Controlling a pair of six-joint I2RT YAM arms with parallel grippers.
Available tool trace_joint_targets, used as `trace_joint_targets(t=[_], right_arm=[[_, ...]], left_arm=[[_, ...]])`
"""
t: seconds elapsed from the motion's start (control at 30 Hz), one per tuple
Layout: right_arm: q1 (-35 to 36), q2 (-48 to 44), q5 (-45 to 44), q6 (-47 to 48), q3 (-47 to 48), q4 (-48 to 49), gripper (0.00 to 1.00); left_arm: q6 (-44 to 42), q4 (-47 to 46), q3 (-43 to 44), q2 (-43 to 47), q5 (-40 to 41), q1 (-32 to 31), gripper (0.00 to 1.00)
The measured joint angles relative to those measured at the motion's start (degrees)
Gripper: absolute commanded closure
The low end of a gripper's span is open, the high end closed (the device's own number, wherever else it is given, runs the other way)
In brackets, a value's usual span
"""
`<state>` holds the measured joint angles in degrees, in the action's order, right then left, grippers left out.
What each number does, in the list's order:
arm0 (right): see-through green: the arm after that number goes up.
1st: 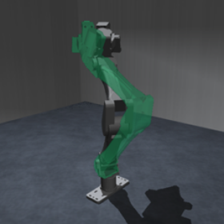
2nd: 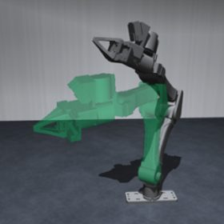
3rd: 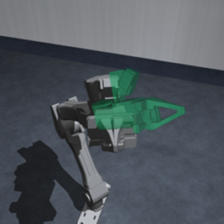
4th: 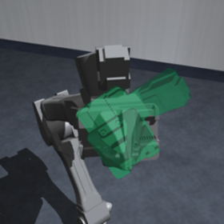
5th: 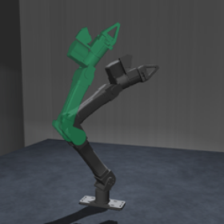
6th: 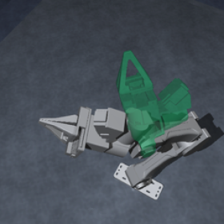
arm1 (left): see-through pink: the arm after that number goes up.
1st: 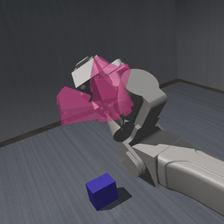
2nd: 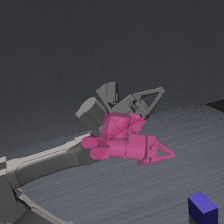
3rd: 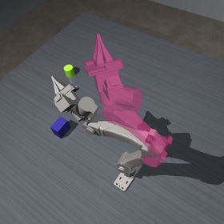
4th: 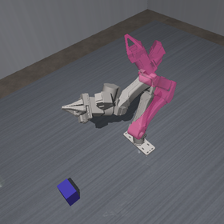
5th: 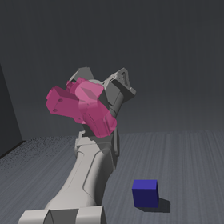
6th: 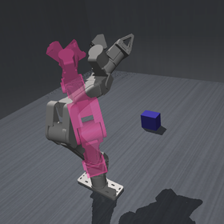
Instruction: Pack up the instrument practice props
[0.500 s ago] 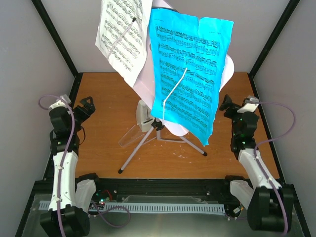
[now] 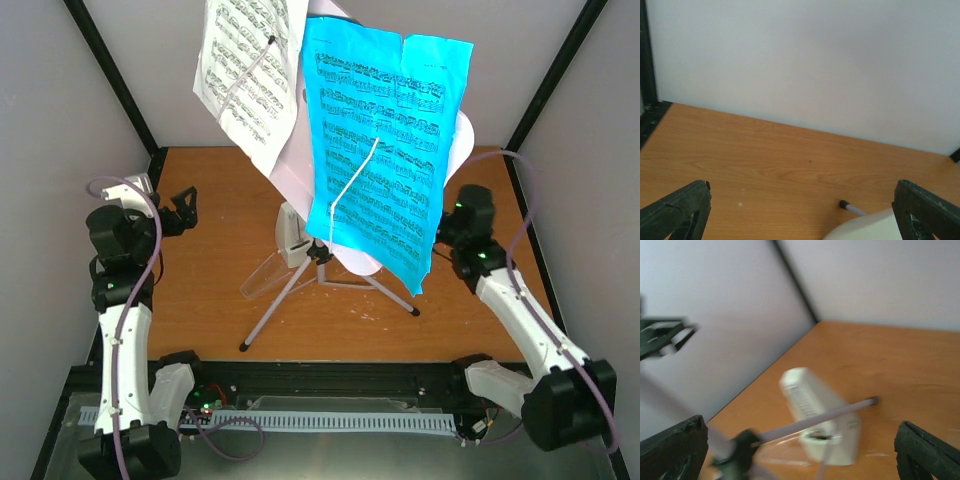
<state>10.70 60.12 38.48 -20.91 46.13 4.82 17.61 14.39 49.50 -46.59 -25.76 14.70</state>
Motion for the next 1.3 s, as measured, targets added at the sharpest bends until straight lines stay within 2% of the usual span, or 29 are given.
trace_joint_targets(t=[0.2,0.37,0.47,0.63,0.73,0.83,0.97,1.07,1.3], right_arm=[[15.7,4.9,6.2,5.8,4.5,-5.6,0.00],[20.9,5.0,5.8,9.8,4.5,-5.4,0.02],[24.4,5.3,3.0,12.2,4.5,-3.6,0.13],[30.2,6.8,-4.7,17.1,5.4,-0.5,0.42],[31.3,8.7,-8.1,18.9,6.2,1.5,0.53],[32.5,10.4,-11.4,20.5,6.9,2.9,0.59],[33.9,11.7,-15.5,22.3,7.1,4.4,0.82],[34.6,12.0,-18.2,24.9,7.1,5.2,0.95],[35.6,7.6,-20.9,25.6,4.3,3.6,0.97]], left_arm=[[-4.7,-2.2,-5.7,2.5,5.1,0.0,0.01],[-6.1,-2.4,-8.8,2.8,6.0,0.0,0.00],[-6.3,-2.9,-8.8,2.9,6.0,0.0,0.00],[-6.4,-3.1,-8.9,3.0,6.1,0.0,0.01],[-6.4,-3.1,-9.0,3.0,6.1,0.0,0.01],[-6.4,-3.2,-9.1,3.0,6.1,0.0,0.01],[-6.4,-3.2,-9.4,3.0,6.1,0.0,0.00],[-6.4,-3.2,-9.4,3.0,6.1,0.0,0.00],[-6.4,-3.2,-9.4,3.0,6.1,0.0,0.01]])
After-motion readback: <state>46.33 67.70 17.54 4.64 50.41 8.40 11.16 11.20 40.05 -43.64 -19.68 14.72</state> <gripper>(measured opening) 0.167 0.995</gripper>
